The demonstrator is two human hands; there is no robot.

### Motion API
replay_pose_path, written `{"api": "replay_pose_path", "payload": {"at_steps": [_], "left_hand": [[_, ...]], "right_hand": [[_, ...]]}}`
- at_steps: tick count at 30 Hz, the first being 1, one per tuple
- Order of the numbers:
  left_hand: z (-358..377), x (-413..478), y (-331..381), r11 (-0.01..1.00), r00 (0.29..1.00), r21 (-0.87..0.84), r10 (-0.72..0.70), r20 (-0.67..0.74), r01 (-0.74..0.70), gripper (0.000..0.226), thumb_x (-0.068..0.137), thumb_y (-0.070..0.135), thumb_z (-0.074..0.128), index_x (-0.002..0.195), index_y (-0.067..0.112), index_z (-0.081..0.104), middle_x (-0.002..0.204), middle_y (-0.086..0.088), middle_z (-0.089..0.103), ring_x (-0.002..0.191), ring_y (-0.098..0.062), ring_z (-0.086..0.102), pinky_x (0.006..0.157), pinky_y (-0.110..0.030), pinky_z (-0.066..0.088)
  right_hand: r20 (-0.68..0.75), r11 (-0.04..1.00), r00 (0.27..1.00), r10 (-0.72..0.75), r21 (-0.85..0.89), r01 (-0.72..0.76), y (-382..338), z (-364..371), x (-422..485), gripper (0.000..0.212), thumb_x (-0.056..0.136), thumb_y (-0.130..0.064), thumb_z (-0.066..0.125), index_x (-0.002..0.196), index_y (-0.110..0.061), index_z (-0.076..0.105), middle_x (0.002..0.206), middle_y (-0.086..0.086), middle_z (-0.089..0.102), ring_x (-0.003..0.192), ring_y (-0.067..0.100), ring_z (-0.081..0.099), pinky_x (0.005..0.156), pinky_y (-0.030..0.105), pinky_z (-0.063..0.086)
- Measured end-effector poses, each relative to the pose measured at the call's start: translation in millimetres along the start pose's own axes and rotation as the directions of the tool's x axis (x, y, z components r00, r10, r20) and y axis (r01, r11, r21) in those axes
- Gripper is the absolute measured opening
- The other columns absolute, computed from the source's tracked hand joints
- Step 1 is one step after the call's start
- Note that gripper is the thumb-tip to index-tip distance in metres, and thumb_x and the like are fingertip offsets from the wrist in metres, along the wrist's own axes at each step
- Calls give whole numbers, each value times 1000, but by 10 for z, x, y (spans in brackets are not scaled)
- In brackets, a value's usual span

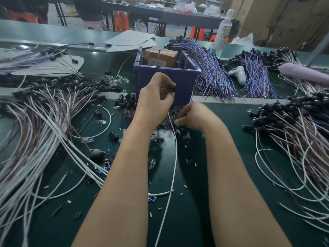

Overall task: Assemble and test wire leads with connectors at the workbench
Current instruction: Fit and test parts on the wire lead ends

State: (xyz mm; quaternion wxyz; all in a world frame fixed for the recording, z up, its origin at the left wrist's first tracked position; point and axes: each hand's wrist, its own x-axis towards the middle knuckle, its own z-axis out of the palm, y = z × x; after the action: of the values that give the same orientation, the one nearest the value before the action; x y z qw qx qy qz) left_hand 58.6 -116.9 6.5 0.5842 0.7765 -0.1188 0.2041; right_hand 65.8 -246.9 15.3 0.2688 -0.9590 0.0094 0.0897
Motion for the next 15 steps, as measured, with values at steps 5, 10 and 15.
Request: {"api": "replay_pose_path", "payload": {"at_steps": [5, 10, 15], "left_hand": [[-9, 6, -24, 999, 1000, -52, -6, 4, 6, 23, 87, -1, 57, 93, 20, 50, 100, 3, 68, 96, -6, 66, 92, -26, 52], [-18, 14, -33, 999, 1000, -48, -11, 5, 11, 19, 88, 2, 58, 95, 18, 50, 100, -2, 69, 96, -8, 66, 92, -27, 52], [-24, 22, -11, 999, 1000, -26, -25, 8, 25, 19, 89, 3, 57, 94, 20, 49, 99, -2, 70, 95, -8, 66, 91, -25, 52]], "right_hand": [[-8, 995, 1000, 17, -94, -18, -59, 77, 1, 21, 87, -18, 66, 102, -4, 69, 104, 14, 69, 99, 29, 63, 81, 31, 50], [-216, 933, 973, -79, 328, 148, -42, -6, -4, 14, 84, -12, 68, 94, -14, 58, 94, 10, 65, 92, 26, 64, 85, 38, 53], [-432, 742, 879, -201, 518, 425, -111, -221, -68, 17, 85, -6, 64, 80, -23, 64, 70, 4, 66, 68, 17, 61, 79, 43, 54]]}}
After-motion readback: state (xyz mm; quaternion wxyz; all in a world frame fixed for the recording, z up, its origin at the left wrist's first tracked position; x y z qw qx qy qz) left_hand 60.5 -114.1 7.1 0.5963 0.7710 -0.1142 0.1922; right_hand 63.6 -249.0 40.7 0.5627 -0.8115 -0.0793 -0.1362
